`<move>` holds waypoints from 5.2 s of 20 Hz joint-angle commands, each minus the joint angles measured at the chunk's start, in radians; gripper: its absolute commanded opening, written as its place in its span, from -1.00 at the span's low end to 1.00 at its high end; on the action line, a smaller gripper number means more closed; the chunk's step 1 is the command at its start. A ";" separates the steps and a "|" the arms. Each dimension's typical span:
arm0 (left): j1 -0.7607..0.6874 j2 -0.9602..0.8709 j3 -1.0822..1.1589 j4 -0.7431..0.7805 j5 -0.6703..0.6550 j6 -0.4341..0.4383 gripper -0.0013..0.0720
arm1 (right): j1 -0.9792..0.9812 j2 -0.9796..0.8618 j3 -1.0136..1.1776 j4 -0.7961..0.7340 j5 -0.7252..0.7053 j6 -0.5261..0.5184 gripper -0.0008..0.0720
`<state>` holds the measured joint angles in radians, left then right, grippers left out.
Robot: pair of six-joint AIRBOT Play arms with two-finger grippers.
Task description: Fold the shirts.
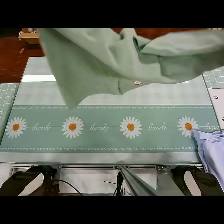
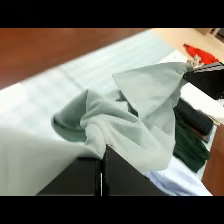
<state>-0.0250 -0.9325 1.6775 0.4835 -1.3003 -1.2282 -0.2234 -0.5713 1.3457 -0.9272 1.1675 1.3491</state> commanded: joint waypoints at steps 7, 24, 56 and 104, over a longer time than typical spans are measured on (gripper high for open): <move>0.006 0.212 0.105 0.180 -0.296 -0.305 -0.91 | 0.000 0.059 0.174 -0.109 0.282 0.171 -0.92; 0.004 0.054 -0.695 0.200 -0.087 -0.053 -0.90 | 0.349 -0.679 0.175 -0.211 0.346 0.103 -0.92; -0.047 -0.294 -0.554 0.613 -0.283 -0.226 0.52 | 0.168 -0.864 0.175 -0.314 0.076 0.026 0.22; -0.179 -0.203 -0.663 0.327 0.080 -0.198 -0.90 | 0.181 -1.110 -0.203 0.207 0.087 -0.243 0.35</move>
<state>-0.2047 -1.1366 1.0134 0.8120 -1.2236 -1.4265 -0.0940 -1.6787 1.1439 -0.6746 1.1988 1.1004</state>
